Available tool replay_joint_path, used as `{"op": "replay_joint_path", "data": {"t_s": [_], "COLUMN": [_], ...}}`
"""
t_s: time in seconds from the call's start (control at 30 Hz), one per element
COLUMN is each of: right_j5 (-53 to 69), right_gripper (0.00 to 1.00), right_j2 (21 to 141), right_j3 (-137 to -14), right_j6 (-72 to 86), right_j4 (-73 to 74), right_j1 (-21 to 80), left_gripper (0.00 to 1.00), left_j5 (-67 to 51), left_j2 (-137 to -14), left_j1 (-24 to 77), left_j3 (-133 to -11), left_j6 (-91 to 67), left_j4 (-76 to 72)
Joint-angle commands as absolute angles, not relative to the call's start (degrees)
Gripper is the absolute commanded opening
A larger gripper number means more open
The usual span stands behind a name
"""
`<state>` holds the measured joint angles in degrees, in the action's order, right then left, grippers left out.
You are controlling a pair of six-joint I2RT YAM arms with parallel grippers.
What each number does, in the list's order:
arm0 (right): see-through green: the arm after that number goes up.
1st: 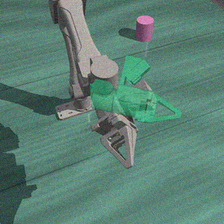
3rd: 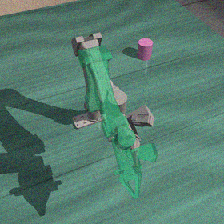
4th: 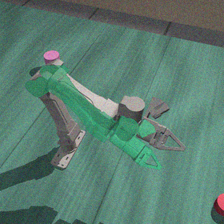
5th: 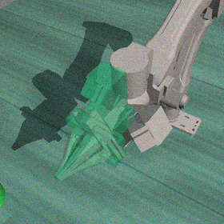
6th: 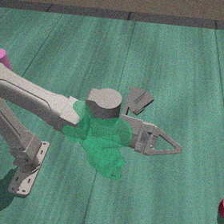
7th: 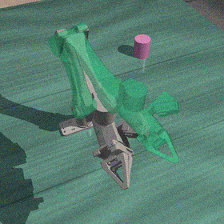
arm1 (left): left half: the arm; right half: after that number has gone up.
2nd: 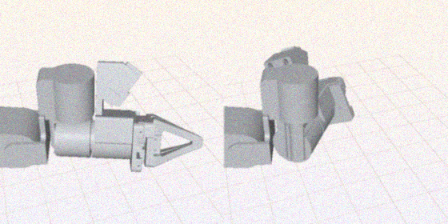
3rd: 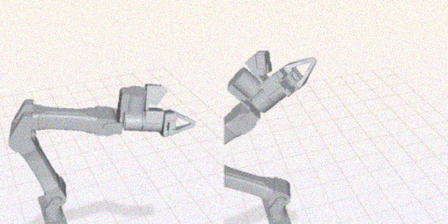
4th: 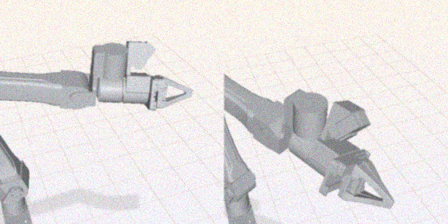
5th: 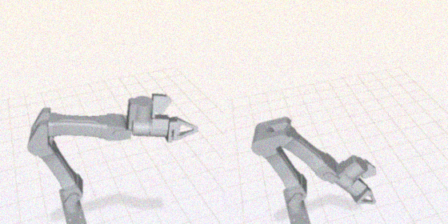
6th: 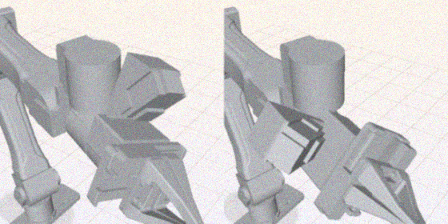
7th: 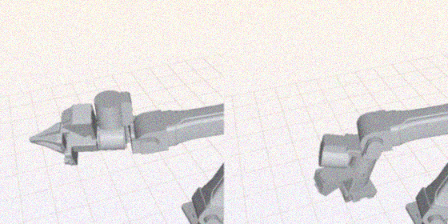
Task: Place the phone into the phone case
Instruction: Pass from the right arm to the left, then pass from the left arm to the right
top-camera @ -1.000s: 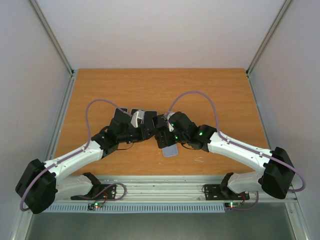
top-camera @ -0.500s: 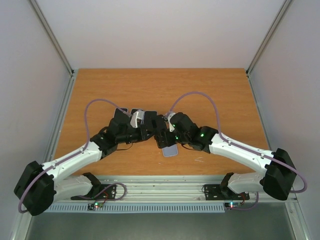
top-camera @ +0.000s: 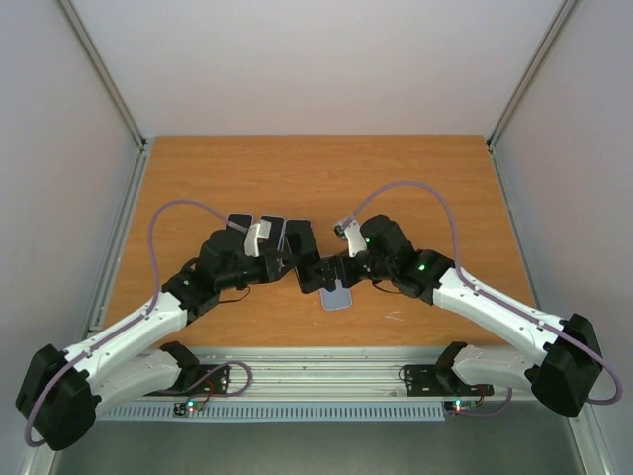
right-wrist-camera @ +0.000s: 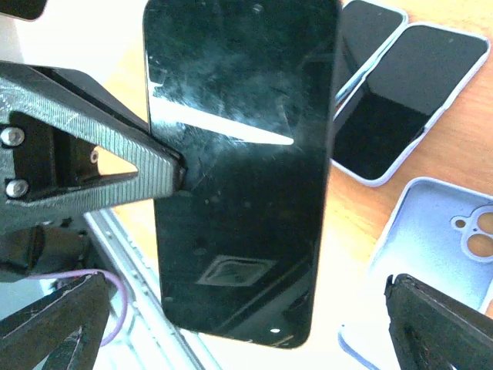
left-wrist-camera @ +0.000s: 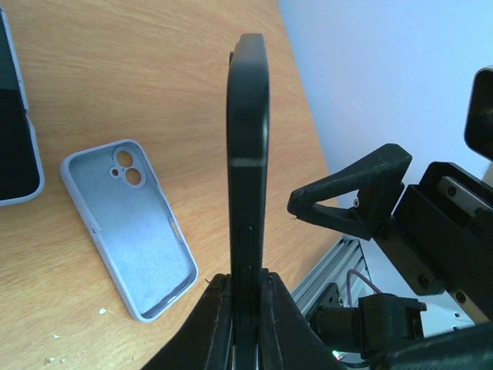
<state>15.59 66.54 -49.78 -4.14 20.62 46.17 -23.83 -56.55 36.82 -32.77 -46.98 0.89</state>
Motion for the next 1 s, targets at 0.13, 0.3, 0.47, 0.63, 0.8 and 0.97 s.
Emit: {"op": "replay_joint_path", "data": {"t_s": [0.13, 0.3, 0.47, 0.63, 0.8, 0.97], "right_j5": [39.02, 45.39, 48.43, 50.18, 50.75, 51.94], "right_gripper": [0.89, 0.78, 0.63, 0.51, 0.46, 0.39], "right_j2": [63.23, 63.31, 63.88, 63.98, 64.03, 63.50], "right_j3": [-45.91, -45.91, -45.77, -45.87, -46.18, -46.40], "right_j6": [-1.91, -0.73, 1.66, 3.00, 3.22, 3.39], "right_j4": [12.83, 9.92, 7.80, 6.24, 6.01, 6.07], "right_j1": [36.35, 34.62, 33.84, 33.75, 33.37, 32.74], "left_gripper": [0.00, 0.00, 0.01, 0.00, 0.00, 0.00], "left_j5": [-33.39, -37.81, -40.63, -42.62, -43.79, -44.22], "left_j2": [-50.63, -50.84, -51.37, -51.54, -52.39, -52.71], "left_j1": [32.36, 31.47, 31.38, 31.38, 31.38, 31.38], "left_j3": [-26.60, -24.14, -22.82, -21.88, -21.01, -20.90], "left_j6": [-48.99, -52.31, -55.87, -57.61, -59.75, -59.77], "left_j4": [-16.05, -25.80, -33.61, -39.02, -43.70, -44.66]}}
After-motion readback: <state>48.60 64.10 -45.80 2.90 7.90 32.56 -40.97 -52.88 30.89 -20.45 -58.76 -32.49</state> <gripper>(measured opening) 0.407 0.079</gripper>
